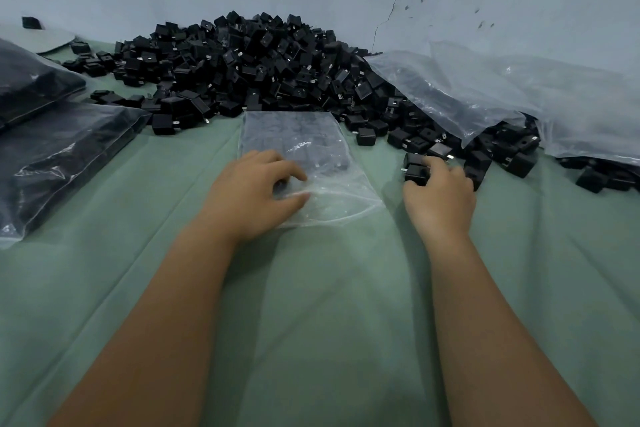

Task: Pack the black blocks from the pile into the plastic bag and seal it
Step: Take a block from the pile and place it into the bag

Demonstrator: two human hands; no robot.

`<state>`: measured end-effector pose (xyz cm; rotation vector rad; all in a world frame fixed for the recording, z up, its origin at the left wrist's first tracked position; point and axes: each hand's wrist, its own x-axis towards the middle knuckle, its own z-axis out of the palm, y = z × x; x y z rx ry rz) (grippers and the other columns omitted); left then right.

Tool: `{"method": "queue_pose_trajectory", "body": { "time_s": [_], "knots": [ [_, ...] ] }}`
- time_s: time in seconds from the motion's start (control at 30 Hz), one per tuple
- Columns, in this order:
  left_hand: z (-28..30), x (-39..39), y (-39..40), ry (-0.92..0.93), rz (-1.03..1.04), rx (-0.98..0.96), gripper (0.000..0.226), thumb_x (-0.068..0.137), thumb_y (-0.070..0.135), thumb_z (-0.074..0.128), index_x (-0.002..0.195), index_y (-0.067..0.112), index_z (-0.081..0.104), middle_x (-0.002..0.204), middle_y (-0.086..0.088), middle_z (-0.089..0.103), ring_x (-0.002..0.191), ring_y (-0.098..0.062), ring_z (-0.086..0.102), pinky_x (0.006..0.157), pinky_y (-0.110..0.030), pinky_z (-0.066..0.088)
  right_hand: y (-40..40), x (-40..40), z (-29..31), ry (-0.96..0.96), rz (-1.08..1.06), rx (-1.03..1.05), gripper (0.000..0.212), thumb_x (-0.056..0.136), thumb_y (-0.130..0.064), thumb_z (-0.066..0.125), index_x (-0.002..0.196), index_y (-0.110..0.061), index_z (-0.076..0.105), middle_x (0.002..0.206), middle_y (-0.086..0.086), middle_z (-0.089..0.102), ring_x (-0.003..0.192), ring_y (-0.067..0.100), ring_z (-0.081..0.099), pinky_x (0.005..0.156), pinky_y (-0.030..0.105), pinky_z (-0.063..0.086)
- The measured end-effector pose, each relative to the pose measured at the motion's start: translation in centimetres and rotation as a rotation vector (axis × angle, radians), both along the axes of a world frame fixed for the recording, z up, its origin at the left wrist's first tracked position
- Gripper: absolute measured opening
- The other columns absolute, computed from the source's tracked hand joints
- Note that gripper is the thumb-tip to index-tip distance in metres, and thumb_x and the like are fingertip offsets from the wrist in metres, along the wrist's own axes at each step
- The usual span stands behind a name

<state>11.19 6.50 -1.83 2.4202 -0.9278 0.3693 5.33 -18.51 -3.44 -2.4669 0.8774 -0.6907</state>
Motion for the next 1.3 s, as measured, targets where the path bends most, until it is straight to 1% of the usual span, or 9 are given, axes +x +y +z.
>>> {"method": "queue_pose_trajectory", "body": {
  "time_s": [0.17,0.27,0.37,0.53,0.67,0.9,1.0,1.1,1.3],
  "knots": [
    [0.2,-0.3,-0.1,0.051,0.047,-0.067,0.045,0.082,0.052,0.045,0.107,0.027,0.071,0.099,0.008,0.065,0.099,-0.014,0.056,0.084,-0.04,0.049,-0.3,0.3,-0.5,-0.039,0.08,-0.011,0.044,0.091,-0.026,0.056,0.134,-0.031,0.055,0.141,0.001,0.05,0.126,0.028,0.043,0.105,0.04,0.035],
    [0.2,-0.4,-0.1,0.061,0.08,-0.106,0.042,0.082,0.052,0.044,0.102,0.028,0.073,0.095,0.01,0.067,0.094,-0.013,0.058,0.081,-0.038,0.05,-0.2,0.4,-0.5,-0.142,0.072,-0.017,0.034,0.087,-0.028,0.066,0.122,-0.026,0.066,0.124,0.0,0.062,0.113,0.023,0.056,0.089,0.032,0.046],
    [0.1,-0.3,0.0,0.045,0.112,-0.112,0.038,0.084,0.051,0.043,0.085,0.026,0.072,0.075,0.008,0.064,0.075,-0.016,0.058,0.065,-0.033,0.047,1.3,0.3,0.5,-0.372,0.069,0.069,0.026,0.084,-0.031,0.071,0.109,-0.025,0.071,0.103,-0.007,0.056,0.098,0.016,0.059,0.069,0.014,0.04],
    [-0.1,-0.1,-0.2,0.029,0.22,-0.093,0.043,0.096,0.044,0.049,0.069,0.013,0.06,0.055,-0.002,0.053,0.057,-0.021,0.051,0.049,-0.03,0.03,7.6,-1.2,2.4,-0.775,0.544,-0.014,0.018,0.078,-0.018,0.062,0.092,-0.01,0.069,0.092,0.002,0.055,0.085,0.02,0.057,0.075,0.026,0.046],
    [-0.1,-0.1,-0.4,0.077,0.224,-0.17,0.046,0.1,0.04,0.046,0.065,0.013,0.056,0.057,-0.003,0.054,0.057,-0.024,0.048,0.052,-0.033,0.033,11.8,-1.5,1.6,-0.55,0.812,-0.146,0.021,0.073,-0.024,0.058,0.091,-0.013,0.063,0.089,-0.002,0.055,0.081,0.014,0.051,0.066,0.024,0.045],
    [0.0,-0.2,-0.5,0.056,0.214,-0.189,0.044,0.101,0.041,0.043,0.08,0.009,0.065,0.063,-0.005,0.058,0.066,-0.027,0.055,0.059,-0.038,0.041,10.5,-0.5,0.4,-0.195,0.676,-0.37,0.016,0.084,-0.023,0.066,0.095,-0.016,0.057,0.103,0.001,0.05,0.082,0.021,0.054,0.056,0.031,0.043],
    [0.0,-0.5,-0.5,-0.01,0.198,-0.207,0.037,0.102,0.043,0.042,0.085,0.023,0.068,0.064,0.002,0.058,0.067,-0.02,0.055,0.057,-0.035,0.041,10.8,-0.7,0.4,-0.136,0.654,-0.359,0.016,0.079,-0.03,0.06,0.084,-0.024,0.046,0.098,-0.004,0.051,0.077,0.017,0.048,0.057,0.027,0.036],
    [0.1,-0.7,-0.5,-0.021,0.221,-0.247,0.037,0.1,0.047,0.037,0.066,0.045,0.051,0.056,0.009,0.047,0.058,-0.011,0.045,0.051,-0.029,0.027,11.2,-0.7,0.4,-0.08,0.688,-0.332,0.023,0.078,-0.027,0.057,0.083,-0.026,0.035,0.099,-0.003,0.051,0.082,0.019,0.049,0.058,0.028,0.035],
    [-0.2,-0.1,-0.6,0.039,0.315,-0.261,0.051,0.102,0.05,0.033,0.084,0.014,0.064,0.061,0.003,0.055,0.068,-0.026,0.055,0.056,-0.032,0.036,11.1,-0.6,0.7,-0.027,0.638,-0.336,0.006,0.091,-0.018,0.052,0.096,-0.017,0.052,0.107,0.001,0.053,0.09,0.025,0.054,0.061,0.033,0.04]
  ]
}}
